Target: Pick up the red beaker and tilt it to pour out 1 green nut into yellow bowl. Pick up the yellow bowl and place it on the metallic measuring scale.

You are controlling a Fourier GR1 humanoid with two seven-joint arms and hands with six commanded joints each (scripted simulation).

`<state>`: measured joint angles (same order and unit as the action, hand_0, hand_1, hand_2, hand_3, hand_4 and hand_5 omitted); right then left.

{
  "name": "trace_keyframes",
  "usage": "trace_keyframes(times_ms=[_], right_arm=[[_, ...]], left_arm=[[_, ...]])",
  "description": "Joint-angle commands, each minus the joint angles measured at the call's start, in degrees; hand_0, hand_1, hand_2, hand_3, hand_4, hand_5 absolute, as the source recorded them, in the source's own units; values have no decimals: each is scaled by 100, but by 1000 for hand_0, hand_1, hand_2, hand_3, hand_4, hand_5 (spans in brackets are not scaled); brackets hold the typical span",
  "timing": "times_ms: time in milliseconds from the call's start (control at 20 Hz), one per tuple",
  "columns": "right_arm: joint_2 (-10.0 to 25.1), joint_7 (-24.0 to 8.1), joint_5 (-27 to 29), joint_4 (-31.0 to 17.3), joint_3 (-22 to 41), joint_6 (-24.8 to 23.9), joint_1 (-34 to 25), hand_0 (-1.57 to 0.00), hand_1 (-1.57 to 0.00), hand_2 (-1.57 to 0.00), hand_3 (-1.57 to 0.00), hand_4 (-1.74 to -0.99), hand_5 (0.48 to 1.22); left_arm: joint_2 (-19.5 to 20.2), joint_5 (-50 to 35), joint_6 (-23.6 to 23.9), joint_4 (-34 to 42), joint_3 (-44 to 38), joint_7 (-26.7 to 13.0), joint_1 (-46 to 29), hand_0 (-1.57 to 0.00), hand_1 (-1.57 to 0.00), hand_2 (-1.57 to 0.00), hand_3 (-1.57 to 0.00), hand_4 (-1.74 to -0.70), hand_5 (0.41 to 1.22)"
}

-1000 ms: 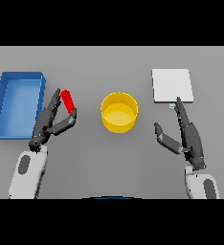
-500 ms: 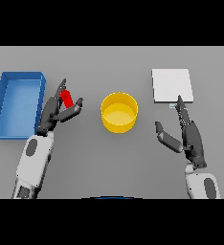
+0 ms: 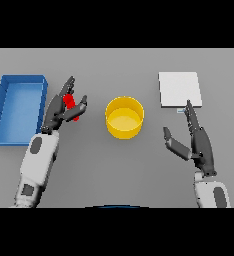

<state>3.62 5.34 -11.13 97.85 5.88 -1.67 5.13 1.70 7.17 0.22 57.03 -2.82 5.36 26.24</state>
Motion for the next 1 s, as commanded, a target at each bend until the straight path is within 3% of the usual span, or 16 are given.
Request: trace_keyframes(times_ms=[0,50,150,350,450,600,700,800,950], right_arm=[[4,-77,18,45,-6,4,-27,1,1,1,1,-1289,684],[27,-80,11,91,-3,13,8,1,1,1,1,-1286,685],[35,-148,76,14,-40,52,-17,1,1,1,1,-1283,683],[-19,-4,57,-24,2,47,-35,1,1,1,1,-1293,682],[-30,-150,100,-54,-6,78,-144,1,1,1,1,-1303,682],[14,96,27,-142,29,111,-51,1,1,1,1,-1281,676],[10,75,-60,-179,35,40,-125,1,1,1,1,-1263,671],[-24,129,-94,-140,80,29,-75,1,1,1,1,-1258,669],[-3,79,-162,-195,68,-17,-155,1,1,1,1,-1245,673]], left_arm=[[-50,-42,51,-21,-43,-33,3,-253,-276,-307,-220,-1444,795],[-102,-53,120,-98,-79,-70,72,-458,-483,-501,-490,-1443,881],[-159,174,434,-198,-15,-14,78,-859,-875,-886,-879,-1439,1003],[-218,292,518,-354,-94,228,170,-1279,-1286,-1290,-1288,-1447,1132],[-269,298,636,-357,-111,400,185,-1384,-1388,-1391,-1390,-1553,1129],[-249,139,609,-170,-45,429,171,-1475,-1478,-1479,-1478,-1645,1112],[-192,98,655,64,31,441,153,-1510,-1511,-1512,-1512,-1679,1103],[-81,100,724,280,114,404,148,-1532,-1533,-1533,-1533,-1702,1098],[109,332,770,769,461,42,242,-1551,-1551,-1552,-1552,-1721,1101]])
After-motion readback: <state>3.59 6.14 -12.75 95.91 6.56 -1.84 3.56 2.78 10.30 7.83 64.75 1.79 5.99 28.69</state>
